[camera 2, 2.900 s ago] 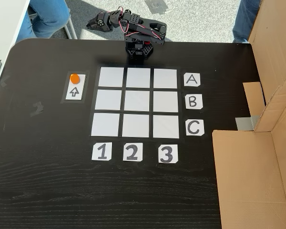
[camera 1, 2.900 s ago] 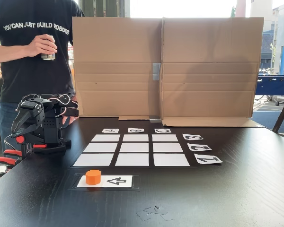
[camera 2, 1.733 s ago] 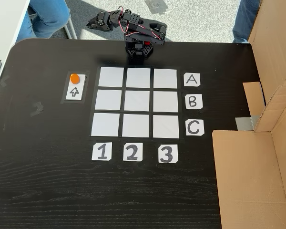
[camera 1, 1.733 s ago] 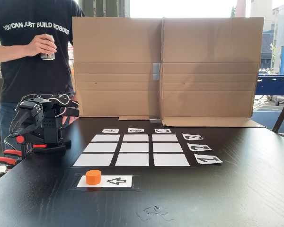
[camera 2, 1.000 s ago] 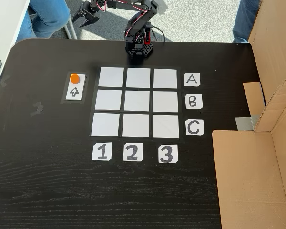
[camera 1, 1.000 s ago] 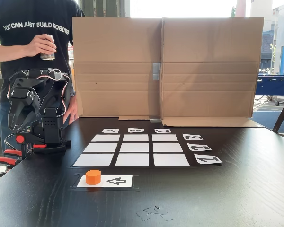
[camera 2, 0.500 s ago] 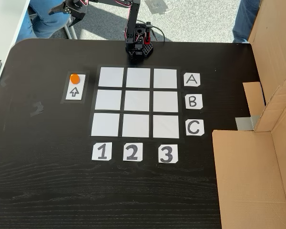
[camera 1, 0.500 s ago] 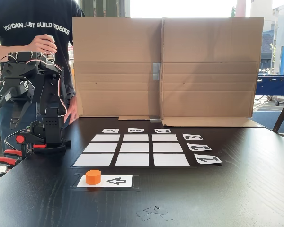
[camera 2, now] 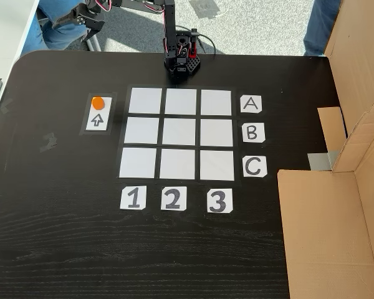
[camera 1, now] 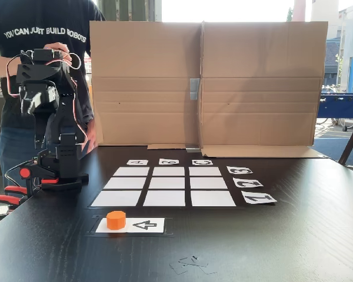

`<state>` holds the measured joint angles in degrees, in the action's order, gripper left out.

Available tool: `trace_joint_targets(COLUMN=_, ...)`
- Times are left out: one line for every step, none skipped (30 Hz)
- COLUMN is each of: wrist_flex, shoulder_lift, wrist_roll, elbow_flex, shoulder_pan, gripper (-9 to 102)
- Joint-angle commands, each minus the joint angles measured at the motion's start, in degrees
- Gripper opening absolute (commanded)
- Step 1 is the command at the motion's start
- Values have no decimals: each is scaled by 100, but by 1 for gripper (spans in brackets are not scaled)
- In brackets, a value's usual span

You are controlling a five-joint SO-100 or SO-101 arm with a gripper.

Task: Pick up the round, orange token and place it in the grid on square A2.

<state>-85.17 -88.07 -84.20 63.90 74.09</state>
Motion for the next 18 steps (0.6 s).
trace_joint_targets(wrist_flex=-176, shoulder_lift=316, wrist_roll=-44, elbow_flex=-334, shoulder_pan=-308, gripper=45)
trace_joint_targets(wrist_flex=-176, shoulder_lift=387, wrist_roll=-44, elbow_flex=-334, shoulder_pan=-378, gripper=45)
trace_joint_targets(wrist_flex=-193, shoulder_lift=466, wrist_roll=-44, elbow_flex=-343, shoulder_pan=-431, gripper=45)
trace_joint_targets(wrist_flex=-237, shoulder_lift=554, wrist_roll=-44, elbow_flex=-343, shoulder_pan=-483, gripper=45)
trace_joint_targets(wrist_flex=-272, shoulder_lift=642, wrist_roll=-70, elbow_flex=-343, shoulder_pan=-527, gripper=45)
trace_joint_targets(wrist_flex=-281, shoulder_lift=721, wrist_roll=-97, elbow_flex=-343, shoulder_pan=-580, gripper=45)
trace_joint_targets(wrist_flex=-281, shoulder_lift=817, wrist_roll=-132, elbow_flex=-387, shoulder_pan=-624, gripper=45)
trace_joint_targets(wrist_flex=-281, shoulder_lift=914, wrist_roll=-149, elbow_flex=-457, shoulder_pan=-668, gripper=45)
trace_joint_targets(wrist_flex=-281, shoulder_lift=1011, wrist_roll=-167, elbow_flex=-545, shoulder_pan=-712, gripper=45)
trace_joint_targets(wrist_flex=-281, shoulder_lift=1107, wrist_roll=-185, elbow_flex=-650, shoulder_pan=-756, gripper=45)
trace_joint_targets(wrist_flex=-281, shoulder_lift=1204, wrist_roll=-193, elbow_flex=-747, shoulder_pan=-809, gripper=45)
trace_joint_targets(wrist_flex=-290, shoulder_lift=1283, wrist_roll=-193, elbow_flex=-817, shoulder_pan=-853, gripper=45)
trace_joint_targets(wrist_flex=-299, shoulder_lift=1362, wrist_roll=-193, elbow_flex=-844, shoulder_pan=-914, gripper=45)
trace_joint_targets(wrist_flex=-299, shoulder_lift=1424, wrist_roll=-193, elbow_flex=-844, shoulder_pan=-967, gripper=45)
trace_joint_targets(wrist_flex=-316, shoulder_lift=1494, wrist_roll=-193, elbow_flex=-844, shoulder_pan=-1011, gripper=45)
trace_joint_targets(wrist_flex=-316, shoulder_lift=1556, wrist_roll=-193, elbow_flex=-844, shoulder_pan=-1063, gripper=45)
trace_joint_targets(wrist_flex=-325, shoulder_lift=1600, wrist_roll=-193, elbow_flex=-826, shoulder_pan=-1107, gripper=45)
trace_joint_targets(wrist_flex=-325, shoulder_lift=1644, wrist_roll=-193, elbow_flex=-809, shoulder_pan=-1151, gripper=45)
